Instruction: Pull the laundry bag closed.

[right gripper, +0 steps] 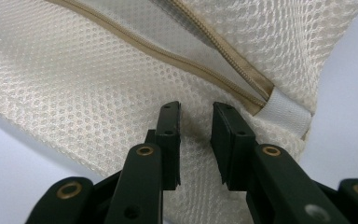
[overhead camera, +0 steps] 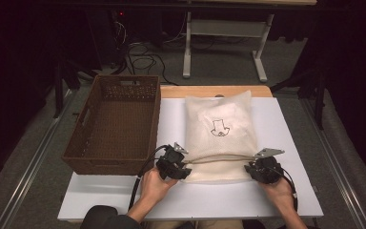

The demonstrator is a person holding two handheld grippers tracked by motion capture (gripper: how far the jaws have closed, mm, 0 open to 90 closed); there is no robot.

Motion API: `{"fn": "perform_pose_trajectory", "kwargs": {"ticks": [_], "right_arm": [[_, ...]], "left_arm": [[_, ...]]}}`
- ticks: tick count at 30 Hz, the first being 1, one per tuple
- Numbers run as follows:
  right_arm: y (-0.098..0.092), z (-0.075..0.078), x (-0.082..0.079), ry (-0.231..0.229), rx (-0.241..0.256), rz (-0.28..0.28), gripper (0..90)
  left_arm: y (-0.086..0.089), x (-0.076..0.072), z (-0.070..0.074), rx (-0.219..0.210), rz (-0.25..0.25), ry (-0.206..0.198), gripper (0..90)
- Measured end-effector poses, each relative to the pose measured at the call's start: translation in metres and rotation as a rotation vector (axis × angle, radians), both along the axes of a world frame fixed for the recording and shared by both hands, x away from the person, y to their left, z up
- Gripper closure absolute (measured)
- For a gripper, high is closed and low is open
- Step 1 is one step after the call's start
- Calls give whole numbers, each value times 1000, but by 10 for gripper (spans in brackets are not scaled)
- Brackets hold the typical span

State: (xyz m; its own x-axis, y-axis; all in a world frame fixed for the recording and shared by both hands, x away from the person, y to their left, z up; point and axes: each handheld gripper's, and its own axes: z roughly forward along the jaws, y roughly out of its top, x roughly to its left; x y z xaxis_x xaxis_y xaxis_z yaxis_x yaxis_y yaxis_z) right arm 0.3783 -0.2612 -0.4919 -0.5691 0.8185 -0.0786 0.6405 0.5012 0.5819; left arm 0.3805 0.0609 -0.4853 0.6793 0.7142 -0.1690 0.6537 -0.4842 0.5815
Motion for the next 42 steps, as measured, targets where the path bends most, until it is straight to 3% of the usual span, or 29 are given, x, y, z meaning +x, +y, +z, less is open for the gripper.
{"fn": "perform_pose_trajectory", "kwargs": {"ticks": [3, 7, 12, 17, 23, 26, 31, 35, 38, 42], "right_arm": [[1, 0, 0, -1, -4, -3, 733], [1, 0, 0, -3, -14, 4, 737], [1, 0, 0, -1, -10, 3, 737], [0, 0, 0, 2, -9, 7, 737], [0, 0, 0, -2, -6, 8, 736], [0, 0, 0, -1, -5, 9, 736], [0, 1, 0, 4, -7, 6, 736], [0, 0, 0, 3, -8, 6, 736], [0, 0, 0, 2, -7, 8, 736], [0, 0, 0, 2, -4, 7, 735]], "left_arm": [[-3, 3, -1, 5, 6, -9, 596], [-2, 6, 1, -20, 29, -24, 626], [-5, 2, 6, -44, -1, -76, 680], [-9, -3, 8, -7, -13, -118, 732], [-15, -4, 11, -1, -26, -136, 811], [-20, -8, 14, 8, -39, -159, 784], [-23, -12, 18, 9, -61, -152, 743], [-25, -12, 12, 6, -84, -138, 730], [-33, -14, 7, 40, -111, -148, 643], [-38, -16, 4, 58, -132, -143, 603]]}}
